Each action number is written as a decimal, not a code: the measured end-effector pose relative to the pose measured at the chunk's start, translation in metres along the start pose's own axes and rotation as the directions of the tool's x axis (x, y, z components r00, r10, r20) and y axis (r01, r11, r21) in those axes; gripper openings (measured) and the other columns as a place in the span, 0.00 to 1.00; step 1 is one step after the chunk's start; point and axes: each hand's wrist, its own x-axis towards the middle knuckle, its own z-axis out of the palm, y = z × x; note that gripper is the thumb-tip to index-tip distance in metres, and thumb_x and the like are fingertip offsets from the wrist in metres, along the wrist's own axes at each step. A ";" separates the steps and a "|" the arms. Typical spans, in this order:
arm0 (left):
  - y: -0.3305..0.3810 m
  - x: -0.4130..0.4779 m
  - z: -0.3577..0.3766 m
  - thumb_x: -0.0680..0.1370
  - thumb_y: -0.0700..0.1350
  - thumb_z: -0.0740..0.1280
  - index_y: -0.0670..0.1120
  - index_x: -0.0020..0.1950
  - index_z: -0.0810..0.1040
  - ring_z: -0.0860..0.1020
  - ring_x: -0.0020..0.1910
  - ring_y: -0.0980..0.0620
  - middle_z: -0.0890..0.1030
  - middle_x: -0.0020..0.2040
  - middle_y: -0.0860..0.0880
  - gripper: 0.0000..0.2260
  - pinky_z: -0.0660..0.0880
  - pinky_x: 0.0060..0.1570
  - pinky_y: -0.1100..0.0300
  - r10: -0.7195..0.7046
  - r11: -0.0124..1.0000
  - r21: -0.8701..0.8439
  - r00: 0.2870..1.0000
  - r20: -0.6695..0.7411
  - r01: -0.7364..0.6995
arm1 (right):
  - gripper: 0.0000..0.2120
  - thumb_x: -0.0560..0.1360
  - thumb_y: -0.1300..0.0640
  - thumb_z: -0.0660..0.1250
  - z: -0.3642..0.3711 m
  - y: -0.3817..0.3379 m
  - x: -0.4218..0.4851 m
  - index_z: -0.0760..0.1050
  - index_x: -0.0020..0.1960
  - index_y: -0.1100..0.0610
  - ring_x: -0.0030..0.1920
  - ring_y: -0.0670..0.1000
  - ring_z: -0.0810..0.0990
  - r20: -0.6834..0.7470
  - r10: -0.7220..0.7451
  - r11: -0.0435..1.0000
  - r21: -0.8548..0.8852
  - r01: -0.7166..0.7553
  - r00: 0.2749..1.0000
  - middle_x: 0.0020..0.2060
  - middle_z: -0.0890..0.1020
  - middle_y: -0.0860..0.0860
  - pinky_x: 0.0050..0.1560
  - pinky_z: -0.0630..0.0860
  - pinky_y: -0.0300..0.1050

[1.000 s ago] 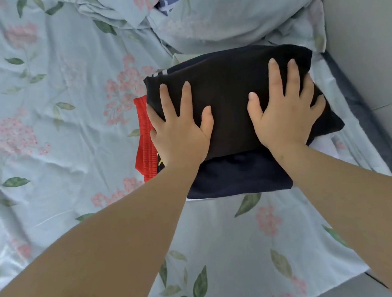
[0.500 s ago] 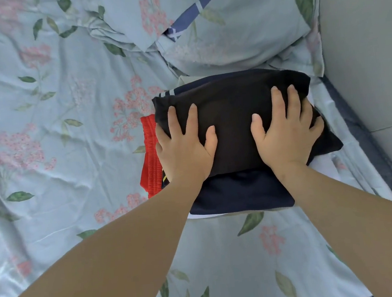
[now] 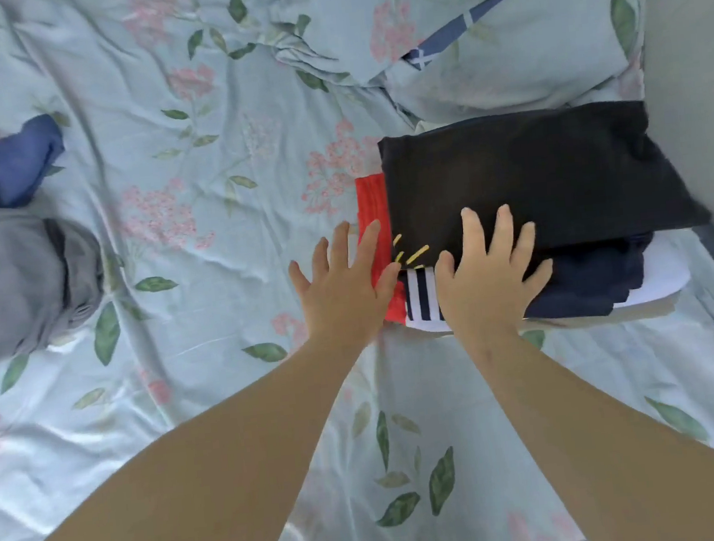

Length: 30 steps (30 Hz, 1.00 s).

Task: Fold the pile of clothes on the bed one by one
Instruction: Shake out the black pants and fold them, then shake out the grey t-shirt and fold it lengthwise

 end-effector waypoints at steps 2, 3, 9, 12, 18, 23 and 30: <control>-0.047 -0.022 -0.002 0.79 0.62 0.43 0.60 0.77 0.46 0.53 0.76 0.47 0.51 0.78 0.51 0.26 0.50 0.71 0.39 -0.035 0.999 0.032 0.998 0.049 0.034 | 0.25 0.76 0.52 0.61 0.011 -0.035 -0.033 0.64 0.73 0.49 0.74 0.62 0.58 0.141 -0.023 0.999 0.045 0.017 0.990 0.75 0.61 0.56 0.67 0.54 0.70; -0.074 -0.033 -0.002 0.80 0.61 0.44 0.60 0.77 0.44 0.52 0.76 0.48 0.49 0.78 0.52 0.26 0.50 0.71 0.40 -0.058 0.997 0.052 0.996 0.063 0.054 | 0.26 0.78 0.51 0.59 0.017 -0.052 -0.050 0.59 0.75 0.47 0.76 0.58 0.53 0.226 -0.048 0.998 0.055 0.037 0.973 0.76 0.55 0.54 0.70 0.49 0.67; -0.252 -0.100 -0.014 0.81 0.58 0.49 0.58 0.77 0.45 0.54 0.76 0.48 0.51 0.78 0.51 0.25 0.53 0.72 0.43 -0.086 0.988 0.137 0.993 0.084 0.074 | 0.27 0.80 0.50 0.55 0.054 -0.185 -0.153 0.50 0.76 0.45 0.77 0.54 0.47 0.432 -0.165 0.984 0.133 0.118 0.886 0.77 0.44 0.50 0.73 0.48 0.58; -0.333 -0.127 -0.018 0.82 0.57 0.50 0.57 0.78 0.46 0.53 0.76 0.47 0.51 0.78 0.50 0.25 0.52 0.72 0.44 -0.084 0.987 0.148 0.991 0.107 0.067 | 0.27 0.80 0.50 0.56 0.072 -0.249 -0.205 0.51 0.76 0.45 0.76 0.54 0.51 0.457 -0.216 0.974 0.163 0.158 0.863 0.77 0.44 0.51 0.72 0.54 0.56; -0.447 -0.170 -0.008 0.82 0.56 0.52 0.57 0.77 0.46 0.50 0.76 0.46 0.49 0.78 0.49 0.26 0.56 0.72 0.49 -0.163 0.985 0.084 0.971 0.175 0.150 | 0.28 0.79 0.51 0.57 0.106 -0.327 -0.281 0.50 0.76 0.45 0.75 0.54 0.53 0.570 -0.275 0.962 0.167 0.219 0.774 0.77 0.44 0.50 0.71 0.57 0.54; -0.504 -0.186 0.006 0.82 0.56 0.52 0.56 0.77 0.47 0.50 0.76 0.46 0.48 0.78 0.50 0.26 0.58 0.70 0.50 -0.190 0.981 0.075 0.953 0.235 0.177 | 0.28 0.80 0.51 0.55 0.134 -0.359 -0.299 0.48 0.77 0.46 0.76 0.55 0.51 0.663 -0.278 0.952 0.095 0.290 0.695 0.77 0.44 0.51 0.72 0.56 0.54; -0.553 -0.175 0.009 0.81 0.55 0.54 0.56 0.77 0.47 0.51 0.76 0.46 0.49 0.78 0.50 0.27 0.59 0.70 0.50 -0.242 0.970 0.020 0.952 0.188 0.243 | 0.30 0.80 0.53 0.55 0.159 -0.401 -0.288 0.44 0.77 0.45 0.77 0.57 0.41 0.648 -0.330 0.909 0.022 0.416 0.687 0.77 0.37 0.50 0.74 0.53 0.57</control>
